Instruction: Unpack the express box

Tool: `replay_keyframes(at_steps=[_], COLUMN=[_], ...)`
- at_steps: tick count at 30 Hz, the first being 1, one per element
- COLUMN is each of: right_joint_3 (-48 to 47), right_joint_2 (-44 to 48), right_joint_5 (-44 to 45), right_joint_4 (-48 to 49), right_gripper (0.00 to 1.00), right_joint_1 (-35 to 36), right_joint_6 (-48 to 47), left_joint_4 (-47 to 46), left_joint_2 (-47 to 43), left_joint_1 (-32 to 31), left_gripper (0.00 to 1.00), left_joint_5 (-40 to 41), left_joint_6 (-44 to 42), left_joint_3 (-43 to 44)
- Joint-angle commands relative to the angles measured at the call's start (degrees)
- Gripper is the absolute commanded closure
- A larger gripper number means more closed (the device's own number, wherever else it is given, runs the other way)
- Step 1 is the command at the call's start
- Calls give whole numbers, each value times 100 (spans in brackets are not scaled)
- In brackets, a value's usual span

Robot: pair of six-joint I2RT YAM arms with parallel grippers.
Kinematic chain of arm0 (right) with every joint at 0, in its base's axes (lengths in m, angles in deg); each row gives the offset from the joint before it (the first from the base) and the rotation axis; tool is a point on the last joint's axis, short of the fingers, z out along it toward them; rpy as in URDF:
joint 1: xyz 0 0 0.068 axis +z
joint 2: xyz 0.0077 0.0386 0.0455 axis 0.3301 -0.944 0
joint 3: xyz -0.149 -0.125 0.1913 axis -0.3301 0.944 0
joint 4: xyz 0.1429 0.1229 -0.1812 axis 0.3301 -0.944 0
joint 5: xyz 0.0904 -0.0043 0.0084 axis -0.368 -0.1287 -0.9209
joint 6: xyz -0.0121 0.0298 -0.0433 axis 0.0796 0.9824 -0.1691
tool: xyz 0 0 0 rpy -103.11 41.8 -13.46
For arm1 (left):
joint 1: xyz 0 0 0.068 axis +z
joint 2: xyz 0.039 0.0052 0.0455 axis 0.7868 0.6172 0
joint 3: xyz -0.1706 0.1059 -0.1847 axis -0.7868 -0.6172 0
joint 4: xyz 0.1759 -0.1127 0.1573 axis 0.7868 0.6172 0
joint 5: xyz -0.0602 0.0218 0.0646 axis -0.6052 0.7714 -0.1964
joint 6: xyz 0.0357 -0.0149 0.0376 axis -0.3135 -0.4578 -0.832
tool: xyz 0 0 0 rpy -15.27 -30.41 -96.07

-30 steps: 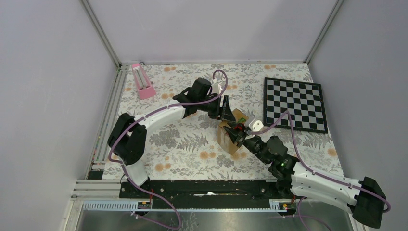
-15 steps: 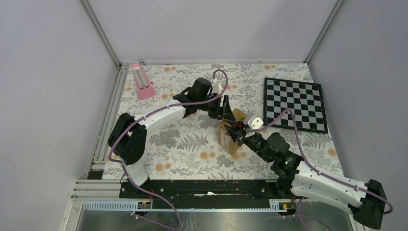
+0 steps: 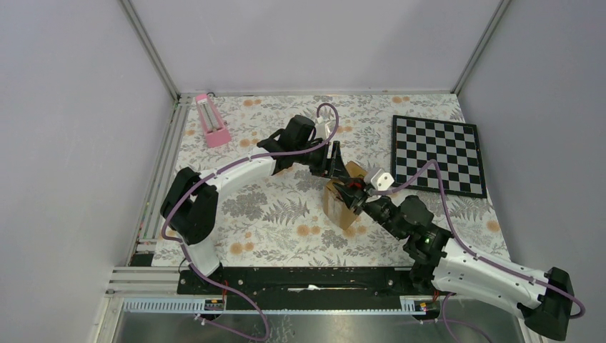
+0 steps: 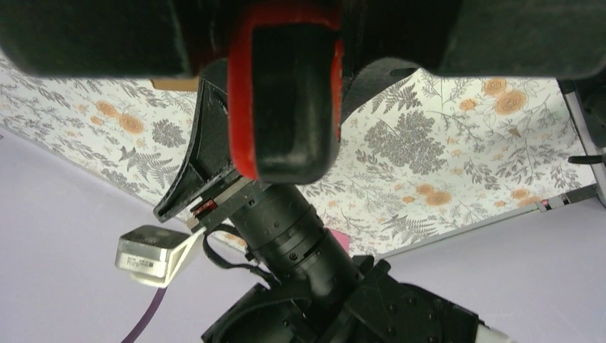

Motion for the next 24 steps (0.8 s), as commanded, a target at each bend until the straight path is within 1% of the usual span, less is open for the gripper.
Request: replay_keyframes(at_steps=[1, 6, 13, 18, 24], right_joint_3=[-374, -382, -185, -39, 174], right_joint_2=[-139, -534, -978, -1069, -1147], right_joint_5=[73, 85, 174, 166, 73], right_joint_4=[899, 1343, 2211, 2546, 2699], right_gripper=[100, 100, 100, 100, 100], right_joint_1=[23, 22, 23, 18, 20], right_joint_6=[-30, -99, -339, -454, -488], left_joint_4=[908, 894, 874, 868, 881], left_joint_2=[371, 360, 371, 375, 379], left_joint_1=[19, 19, 24, 19, 19], left_gripper=[45, 46, 46, 47, 47], left_joint_5=[849, 823, 780, 745, 725], left_joint_6=[-429, -423, -423, -417, -426], left_joint_3=[-214, -241, -225, -216, -229])
